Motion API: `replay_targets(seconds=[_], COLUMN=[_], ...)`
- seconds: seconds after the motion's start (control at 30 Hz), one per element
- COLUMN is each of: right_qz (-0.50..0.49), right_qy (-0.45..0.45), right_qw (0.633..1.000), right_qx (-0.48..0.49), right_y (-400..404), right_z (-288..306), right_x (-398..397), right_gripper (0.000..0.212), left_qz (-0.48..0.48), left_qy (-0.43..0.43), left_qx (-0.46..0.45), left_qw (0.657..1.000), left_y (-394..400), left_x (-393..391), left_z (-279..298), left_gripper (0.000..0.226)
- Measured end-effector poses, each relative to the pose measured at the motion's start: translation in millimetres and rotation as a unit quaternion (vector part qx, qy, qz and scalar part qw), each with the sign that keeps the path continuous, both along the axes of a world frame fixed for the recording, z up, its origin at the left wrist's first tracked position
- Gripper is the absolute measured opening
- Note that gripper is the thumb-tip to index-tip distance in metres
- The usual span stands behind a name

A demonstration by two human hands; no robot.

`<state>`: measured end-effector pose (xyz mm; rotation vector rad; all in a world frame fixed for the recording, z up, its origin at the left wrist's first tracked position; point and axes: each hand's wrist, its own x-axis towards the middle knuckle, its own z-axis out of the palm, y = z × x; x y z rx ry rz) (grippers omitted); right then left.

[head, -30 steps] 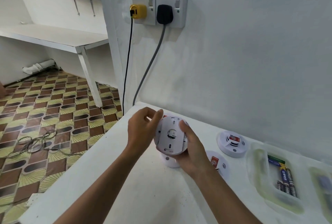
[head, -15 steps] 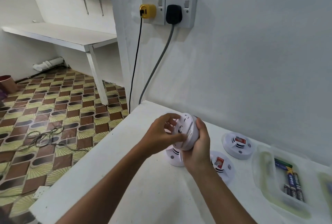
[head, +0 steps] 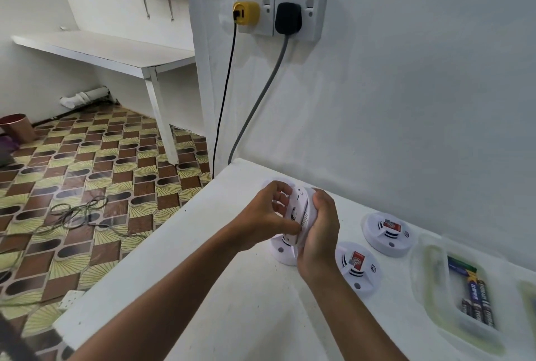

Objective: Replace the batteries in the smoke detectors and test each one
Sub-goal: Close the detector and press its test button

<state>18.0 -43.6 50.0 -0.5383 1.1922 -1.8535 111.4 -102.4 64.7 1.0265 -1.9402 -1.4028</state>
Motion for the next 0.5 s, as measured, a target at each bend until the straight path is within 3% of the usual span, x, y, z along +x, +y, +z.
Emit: replay_targets(seconds=[0.3, 0.5], right_qz=[0.028, 0.036], right_qy=[0.062, 0.106], right_qw=[0.998, 0.994], right_qx=[-0.006, 0.017], right_y=[1.2, -0.4], right_z=[-3.6, -4.5], right_x=[-3.5, -5.5], right_gripper=[0.017, 0.025], left_qz=[0.018, 0.045], left_qy=[0.0, -0.011], left_qx=[-0.013, -0.05], left_qw=[1.0, 0.998], left_y=[3.6, 8.7], left_x=[-0.9, -3.1], left_z=[-9.4, -10.8], left_gripper=[0.067, 0.069])
